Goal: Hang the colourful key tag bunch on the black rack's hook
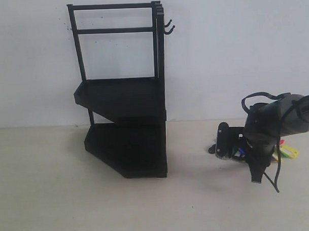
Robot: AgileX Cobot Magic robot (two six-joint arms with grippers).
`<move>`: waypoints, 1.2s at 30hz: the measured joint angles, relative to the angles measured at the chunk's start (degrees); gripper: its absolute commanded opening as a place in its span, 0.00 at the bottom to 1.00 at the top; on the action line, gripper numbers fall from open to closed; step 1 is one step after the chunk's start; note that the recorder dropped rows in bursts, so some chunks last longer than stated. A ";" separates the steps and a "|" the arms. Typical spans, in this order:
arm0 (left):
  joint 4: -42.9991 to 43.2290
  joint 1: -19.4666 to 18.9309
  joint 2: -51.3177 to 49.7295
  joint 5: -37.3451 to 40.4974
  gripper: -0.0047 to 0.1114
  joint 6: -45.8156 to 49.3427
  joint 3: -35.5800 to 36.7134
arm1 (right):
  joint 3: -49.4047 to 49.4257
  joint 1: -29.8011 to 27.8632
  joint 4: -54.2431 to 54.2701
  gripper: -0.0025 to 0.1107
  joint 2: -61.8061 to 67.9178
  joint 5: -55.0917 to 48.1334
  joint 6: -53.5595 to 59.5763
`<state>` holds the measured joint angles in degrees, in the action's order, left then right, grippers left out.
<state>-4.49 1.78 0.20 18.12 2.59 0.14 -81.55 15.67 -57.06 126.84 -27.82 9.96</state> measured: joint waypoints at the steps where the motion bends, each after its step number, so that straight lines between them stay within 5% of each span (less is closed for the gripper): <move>1: 0.00 0.00 0.00 0.00 0.08 0.00 0.00 | 0.00 -0.22 -0.14 0.38 0.00 0.09 -0.16; 32: 0.00 0.00 0.00 0.00 0.08 0.00 0.00 | 0.00 -1.20 -0.96 0.38 0.00 3.16 -0.75; 34: 0.00 0.00 0.00 0.00 0.08 0.00 0.00 | 0.00 -1.20 -0.96 0.34 0.00 3.41 -0.75; 36: 0.00 0.00 0.00 0.00 0.08 0.00 0.00 | 0.00 -1.20 -0.85 0.17 0.00 3.81 -0.75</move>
<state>-4.49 1.78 0.20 18.12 2.59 0.14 -81.55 14.48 -57.91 126.84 -24.01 9.21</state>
